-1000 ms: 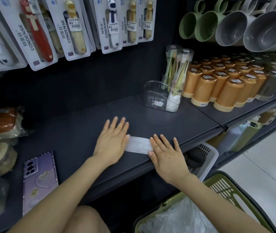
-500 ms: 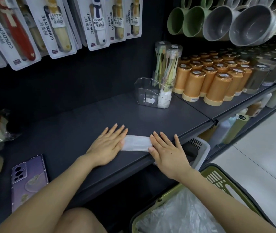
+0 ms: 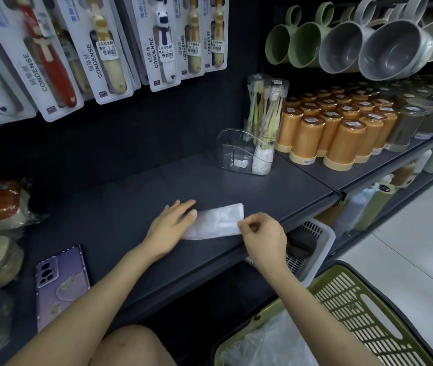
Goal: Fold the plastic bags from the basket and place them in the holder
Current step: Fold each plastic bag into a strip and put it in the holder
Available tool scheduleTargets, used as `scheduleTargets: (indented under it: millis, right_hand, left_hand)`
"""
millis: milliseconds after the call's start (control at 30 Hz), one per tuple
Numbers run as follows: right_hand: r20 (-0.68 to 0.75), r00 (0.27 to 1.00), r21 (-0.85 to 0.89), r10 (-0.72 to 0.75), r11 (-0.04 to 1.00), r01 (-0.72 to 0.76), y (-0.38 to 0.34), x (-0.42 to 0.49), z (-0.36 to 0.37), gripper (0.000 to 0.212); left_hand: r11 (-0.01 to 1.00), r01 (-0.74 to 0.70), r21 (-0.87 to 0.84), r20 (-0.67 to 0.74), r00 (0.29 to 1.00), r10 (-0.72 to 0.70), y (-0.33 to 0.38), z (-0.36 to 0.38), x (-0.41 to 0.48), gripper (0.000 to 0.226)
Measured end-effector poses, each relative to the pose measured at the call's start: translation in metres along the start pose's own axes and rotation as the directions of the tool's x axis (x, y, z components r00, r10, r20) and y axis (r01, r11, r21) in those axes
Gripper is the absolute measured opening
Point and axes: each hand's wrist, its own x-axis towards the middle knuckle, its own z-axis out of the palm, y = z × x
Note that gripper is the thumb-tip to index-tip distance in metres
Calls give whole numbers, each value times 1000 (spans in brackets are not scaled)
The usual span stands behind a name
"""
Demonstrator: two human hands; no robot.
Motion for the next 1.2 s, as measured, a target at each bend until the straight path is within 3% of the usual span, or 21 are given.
scheduleTargets:
  millis: [67, 267, 400, 433, 533, 633, 833, 1067, 1200]
  right_hand:
    - [99, 994, 139, -46, 990, 32, -4, 3, -14, 17]
    - [295, 925, 193, -240, 963, 189, -27, 28, -59, 14]
    - [395, 868, 232, -300, 947, 222, -43, 44, -74, 16]
    - [424, 855, 249, -299, 946, 207, -45, 45, -76, 18]
    - [476, 827, 292, -298, 941, 171, -54, 47, -79, 26]
    - [469, 833, 321, -294, 935, 150, -58, 48, -78, 30]
    - [421, 862, 294, -282, 942, 164, -62, 48, -73, 29]
    - [395, 882, 316, -258, 939, 134, -62, 40, -75, 28]
    - [448, 886, 494, -123, 860, -131, -48, 16, -73, 30]
  left_hand:
    - [1000, -17, -27, 17, 1000, 17, 6, -6, 0, 41]
    - [957, -65, -282, 205, 970, 127, 38, -13, -3, 17]
    - [880, 23, -475, 282, 951, 128, 50, -10, -16, 5]
    - [850, 49, -525, 309, 941, 136, 53, -9, -19, 6]
    - [725, 124, -677, 346, 923, 166, 58, -8, -25, 39]
    - [635, 160, -756, 312, 941, 134, 61, -2, -31, 51]
    - [536, 116, -836, 164, 986, 42, 67, 10, -41, 30]
    - [656, 77, -751, 124, 992, 24, 64, 9, -47, 8]
    - [638, 62, -768, 47, 998, -41, 63, 11, -48, 11]
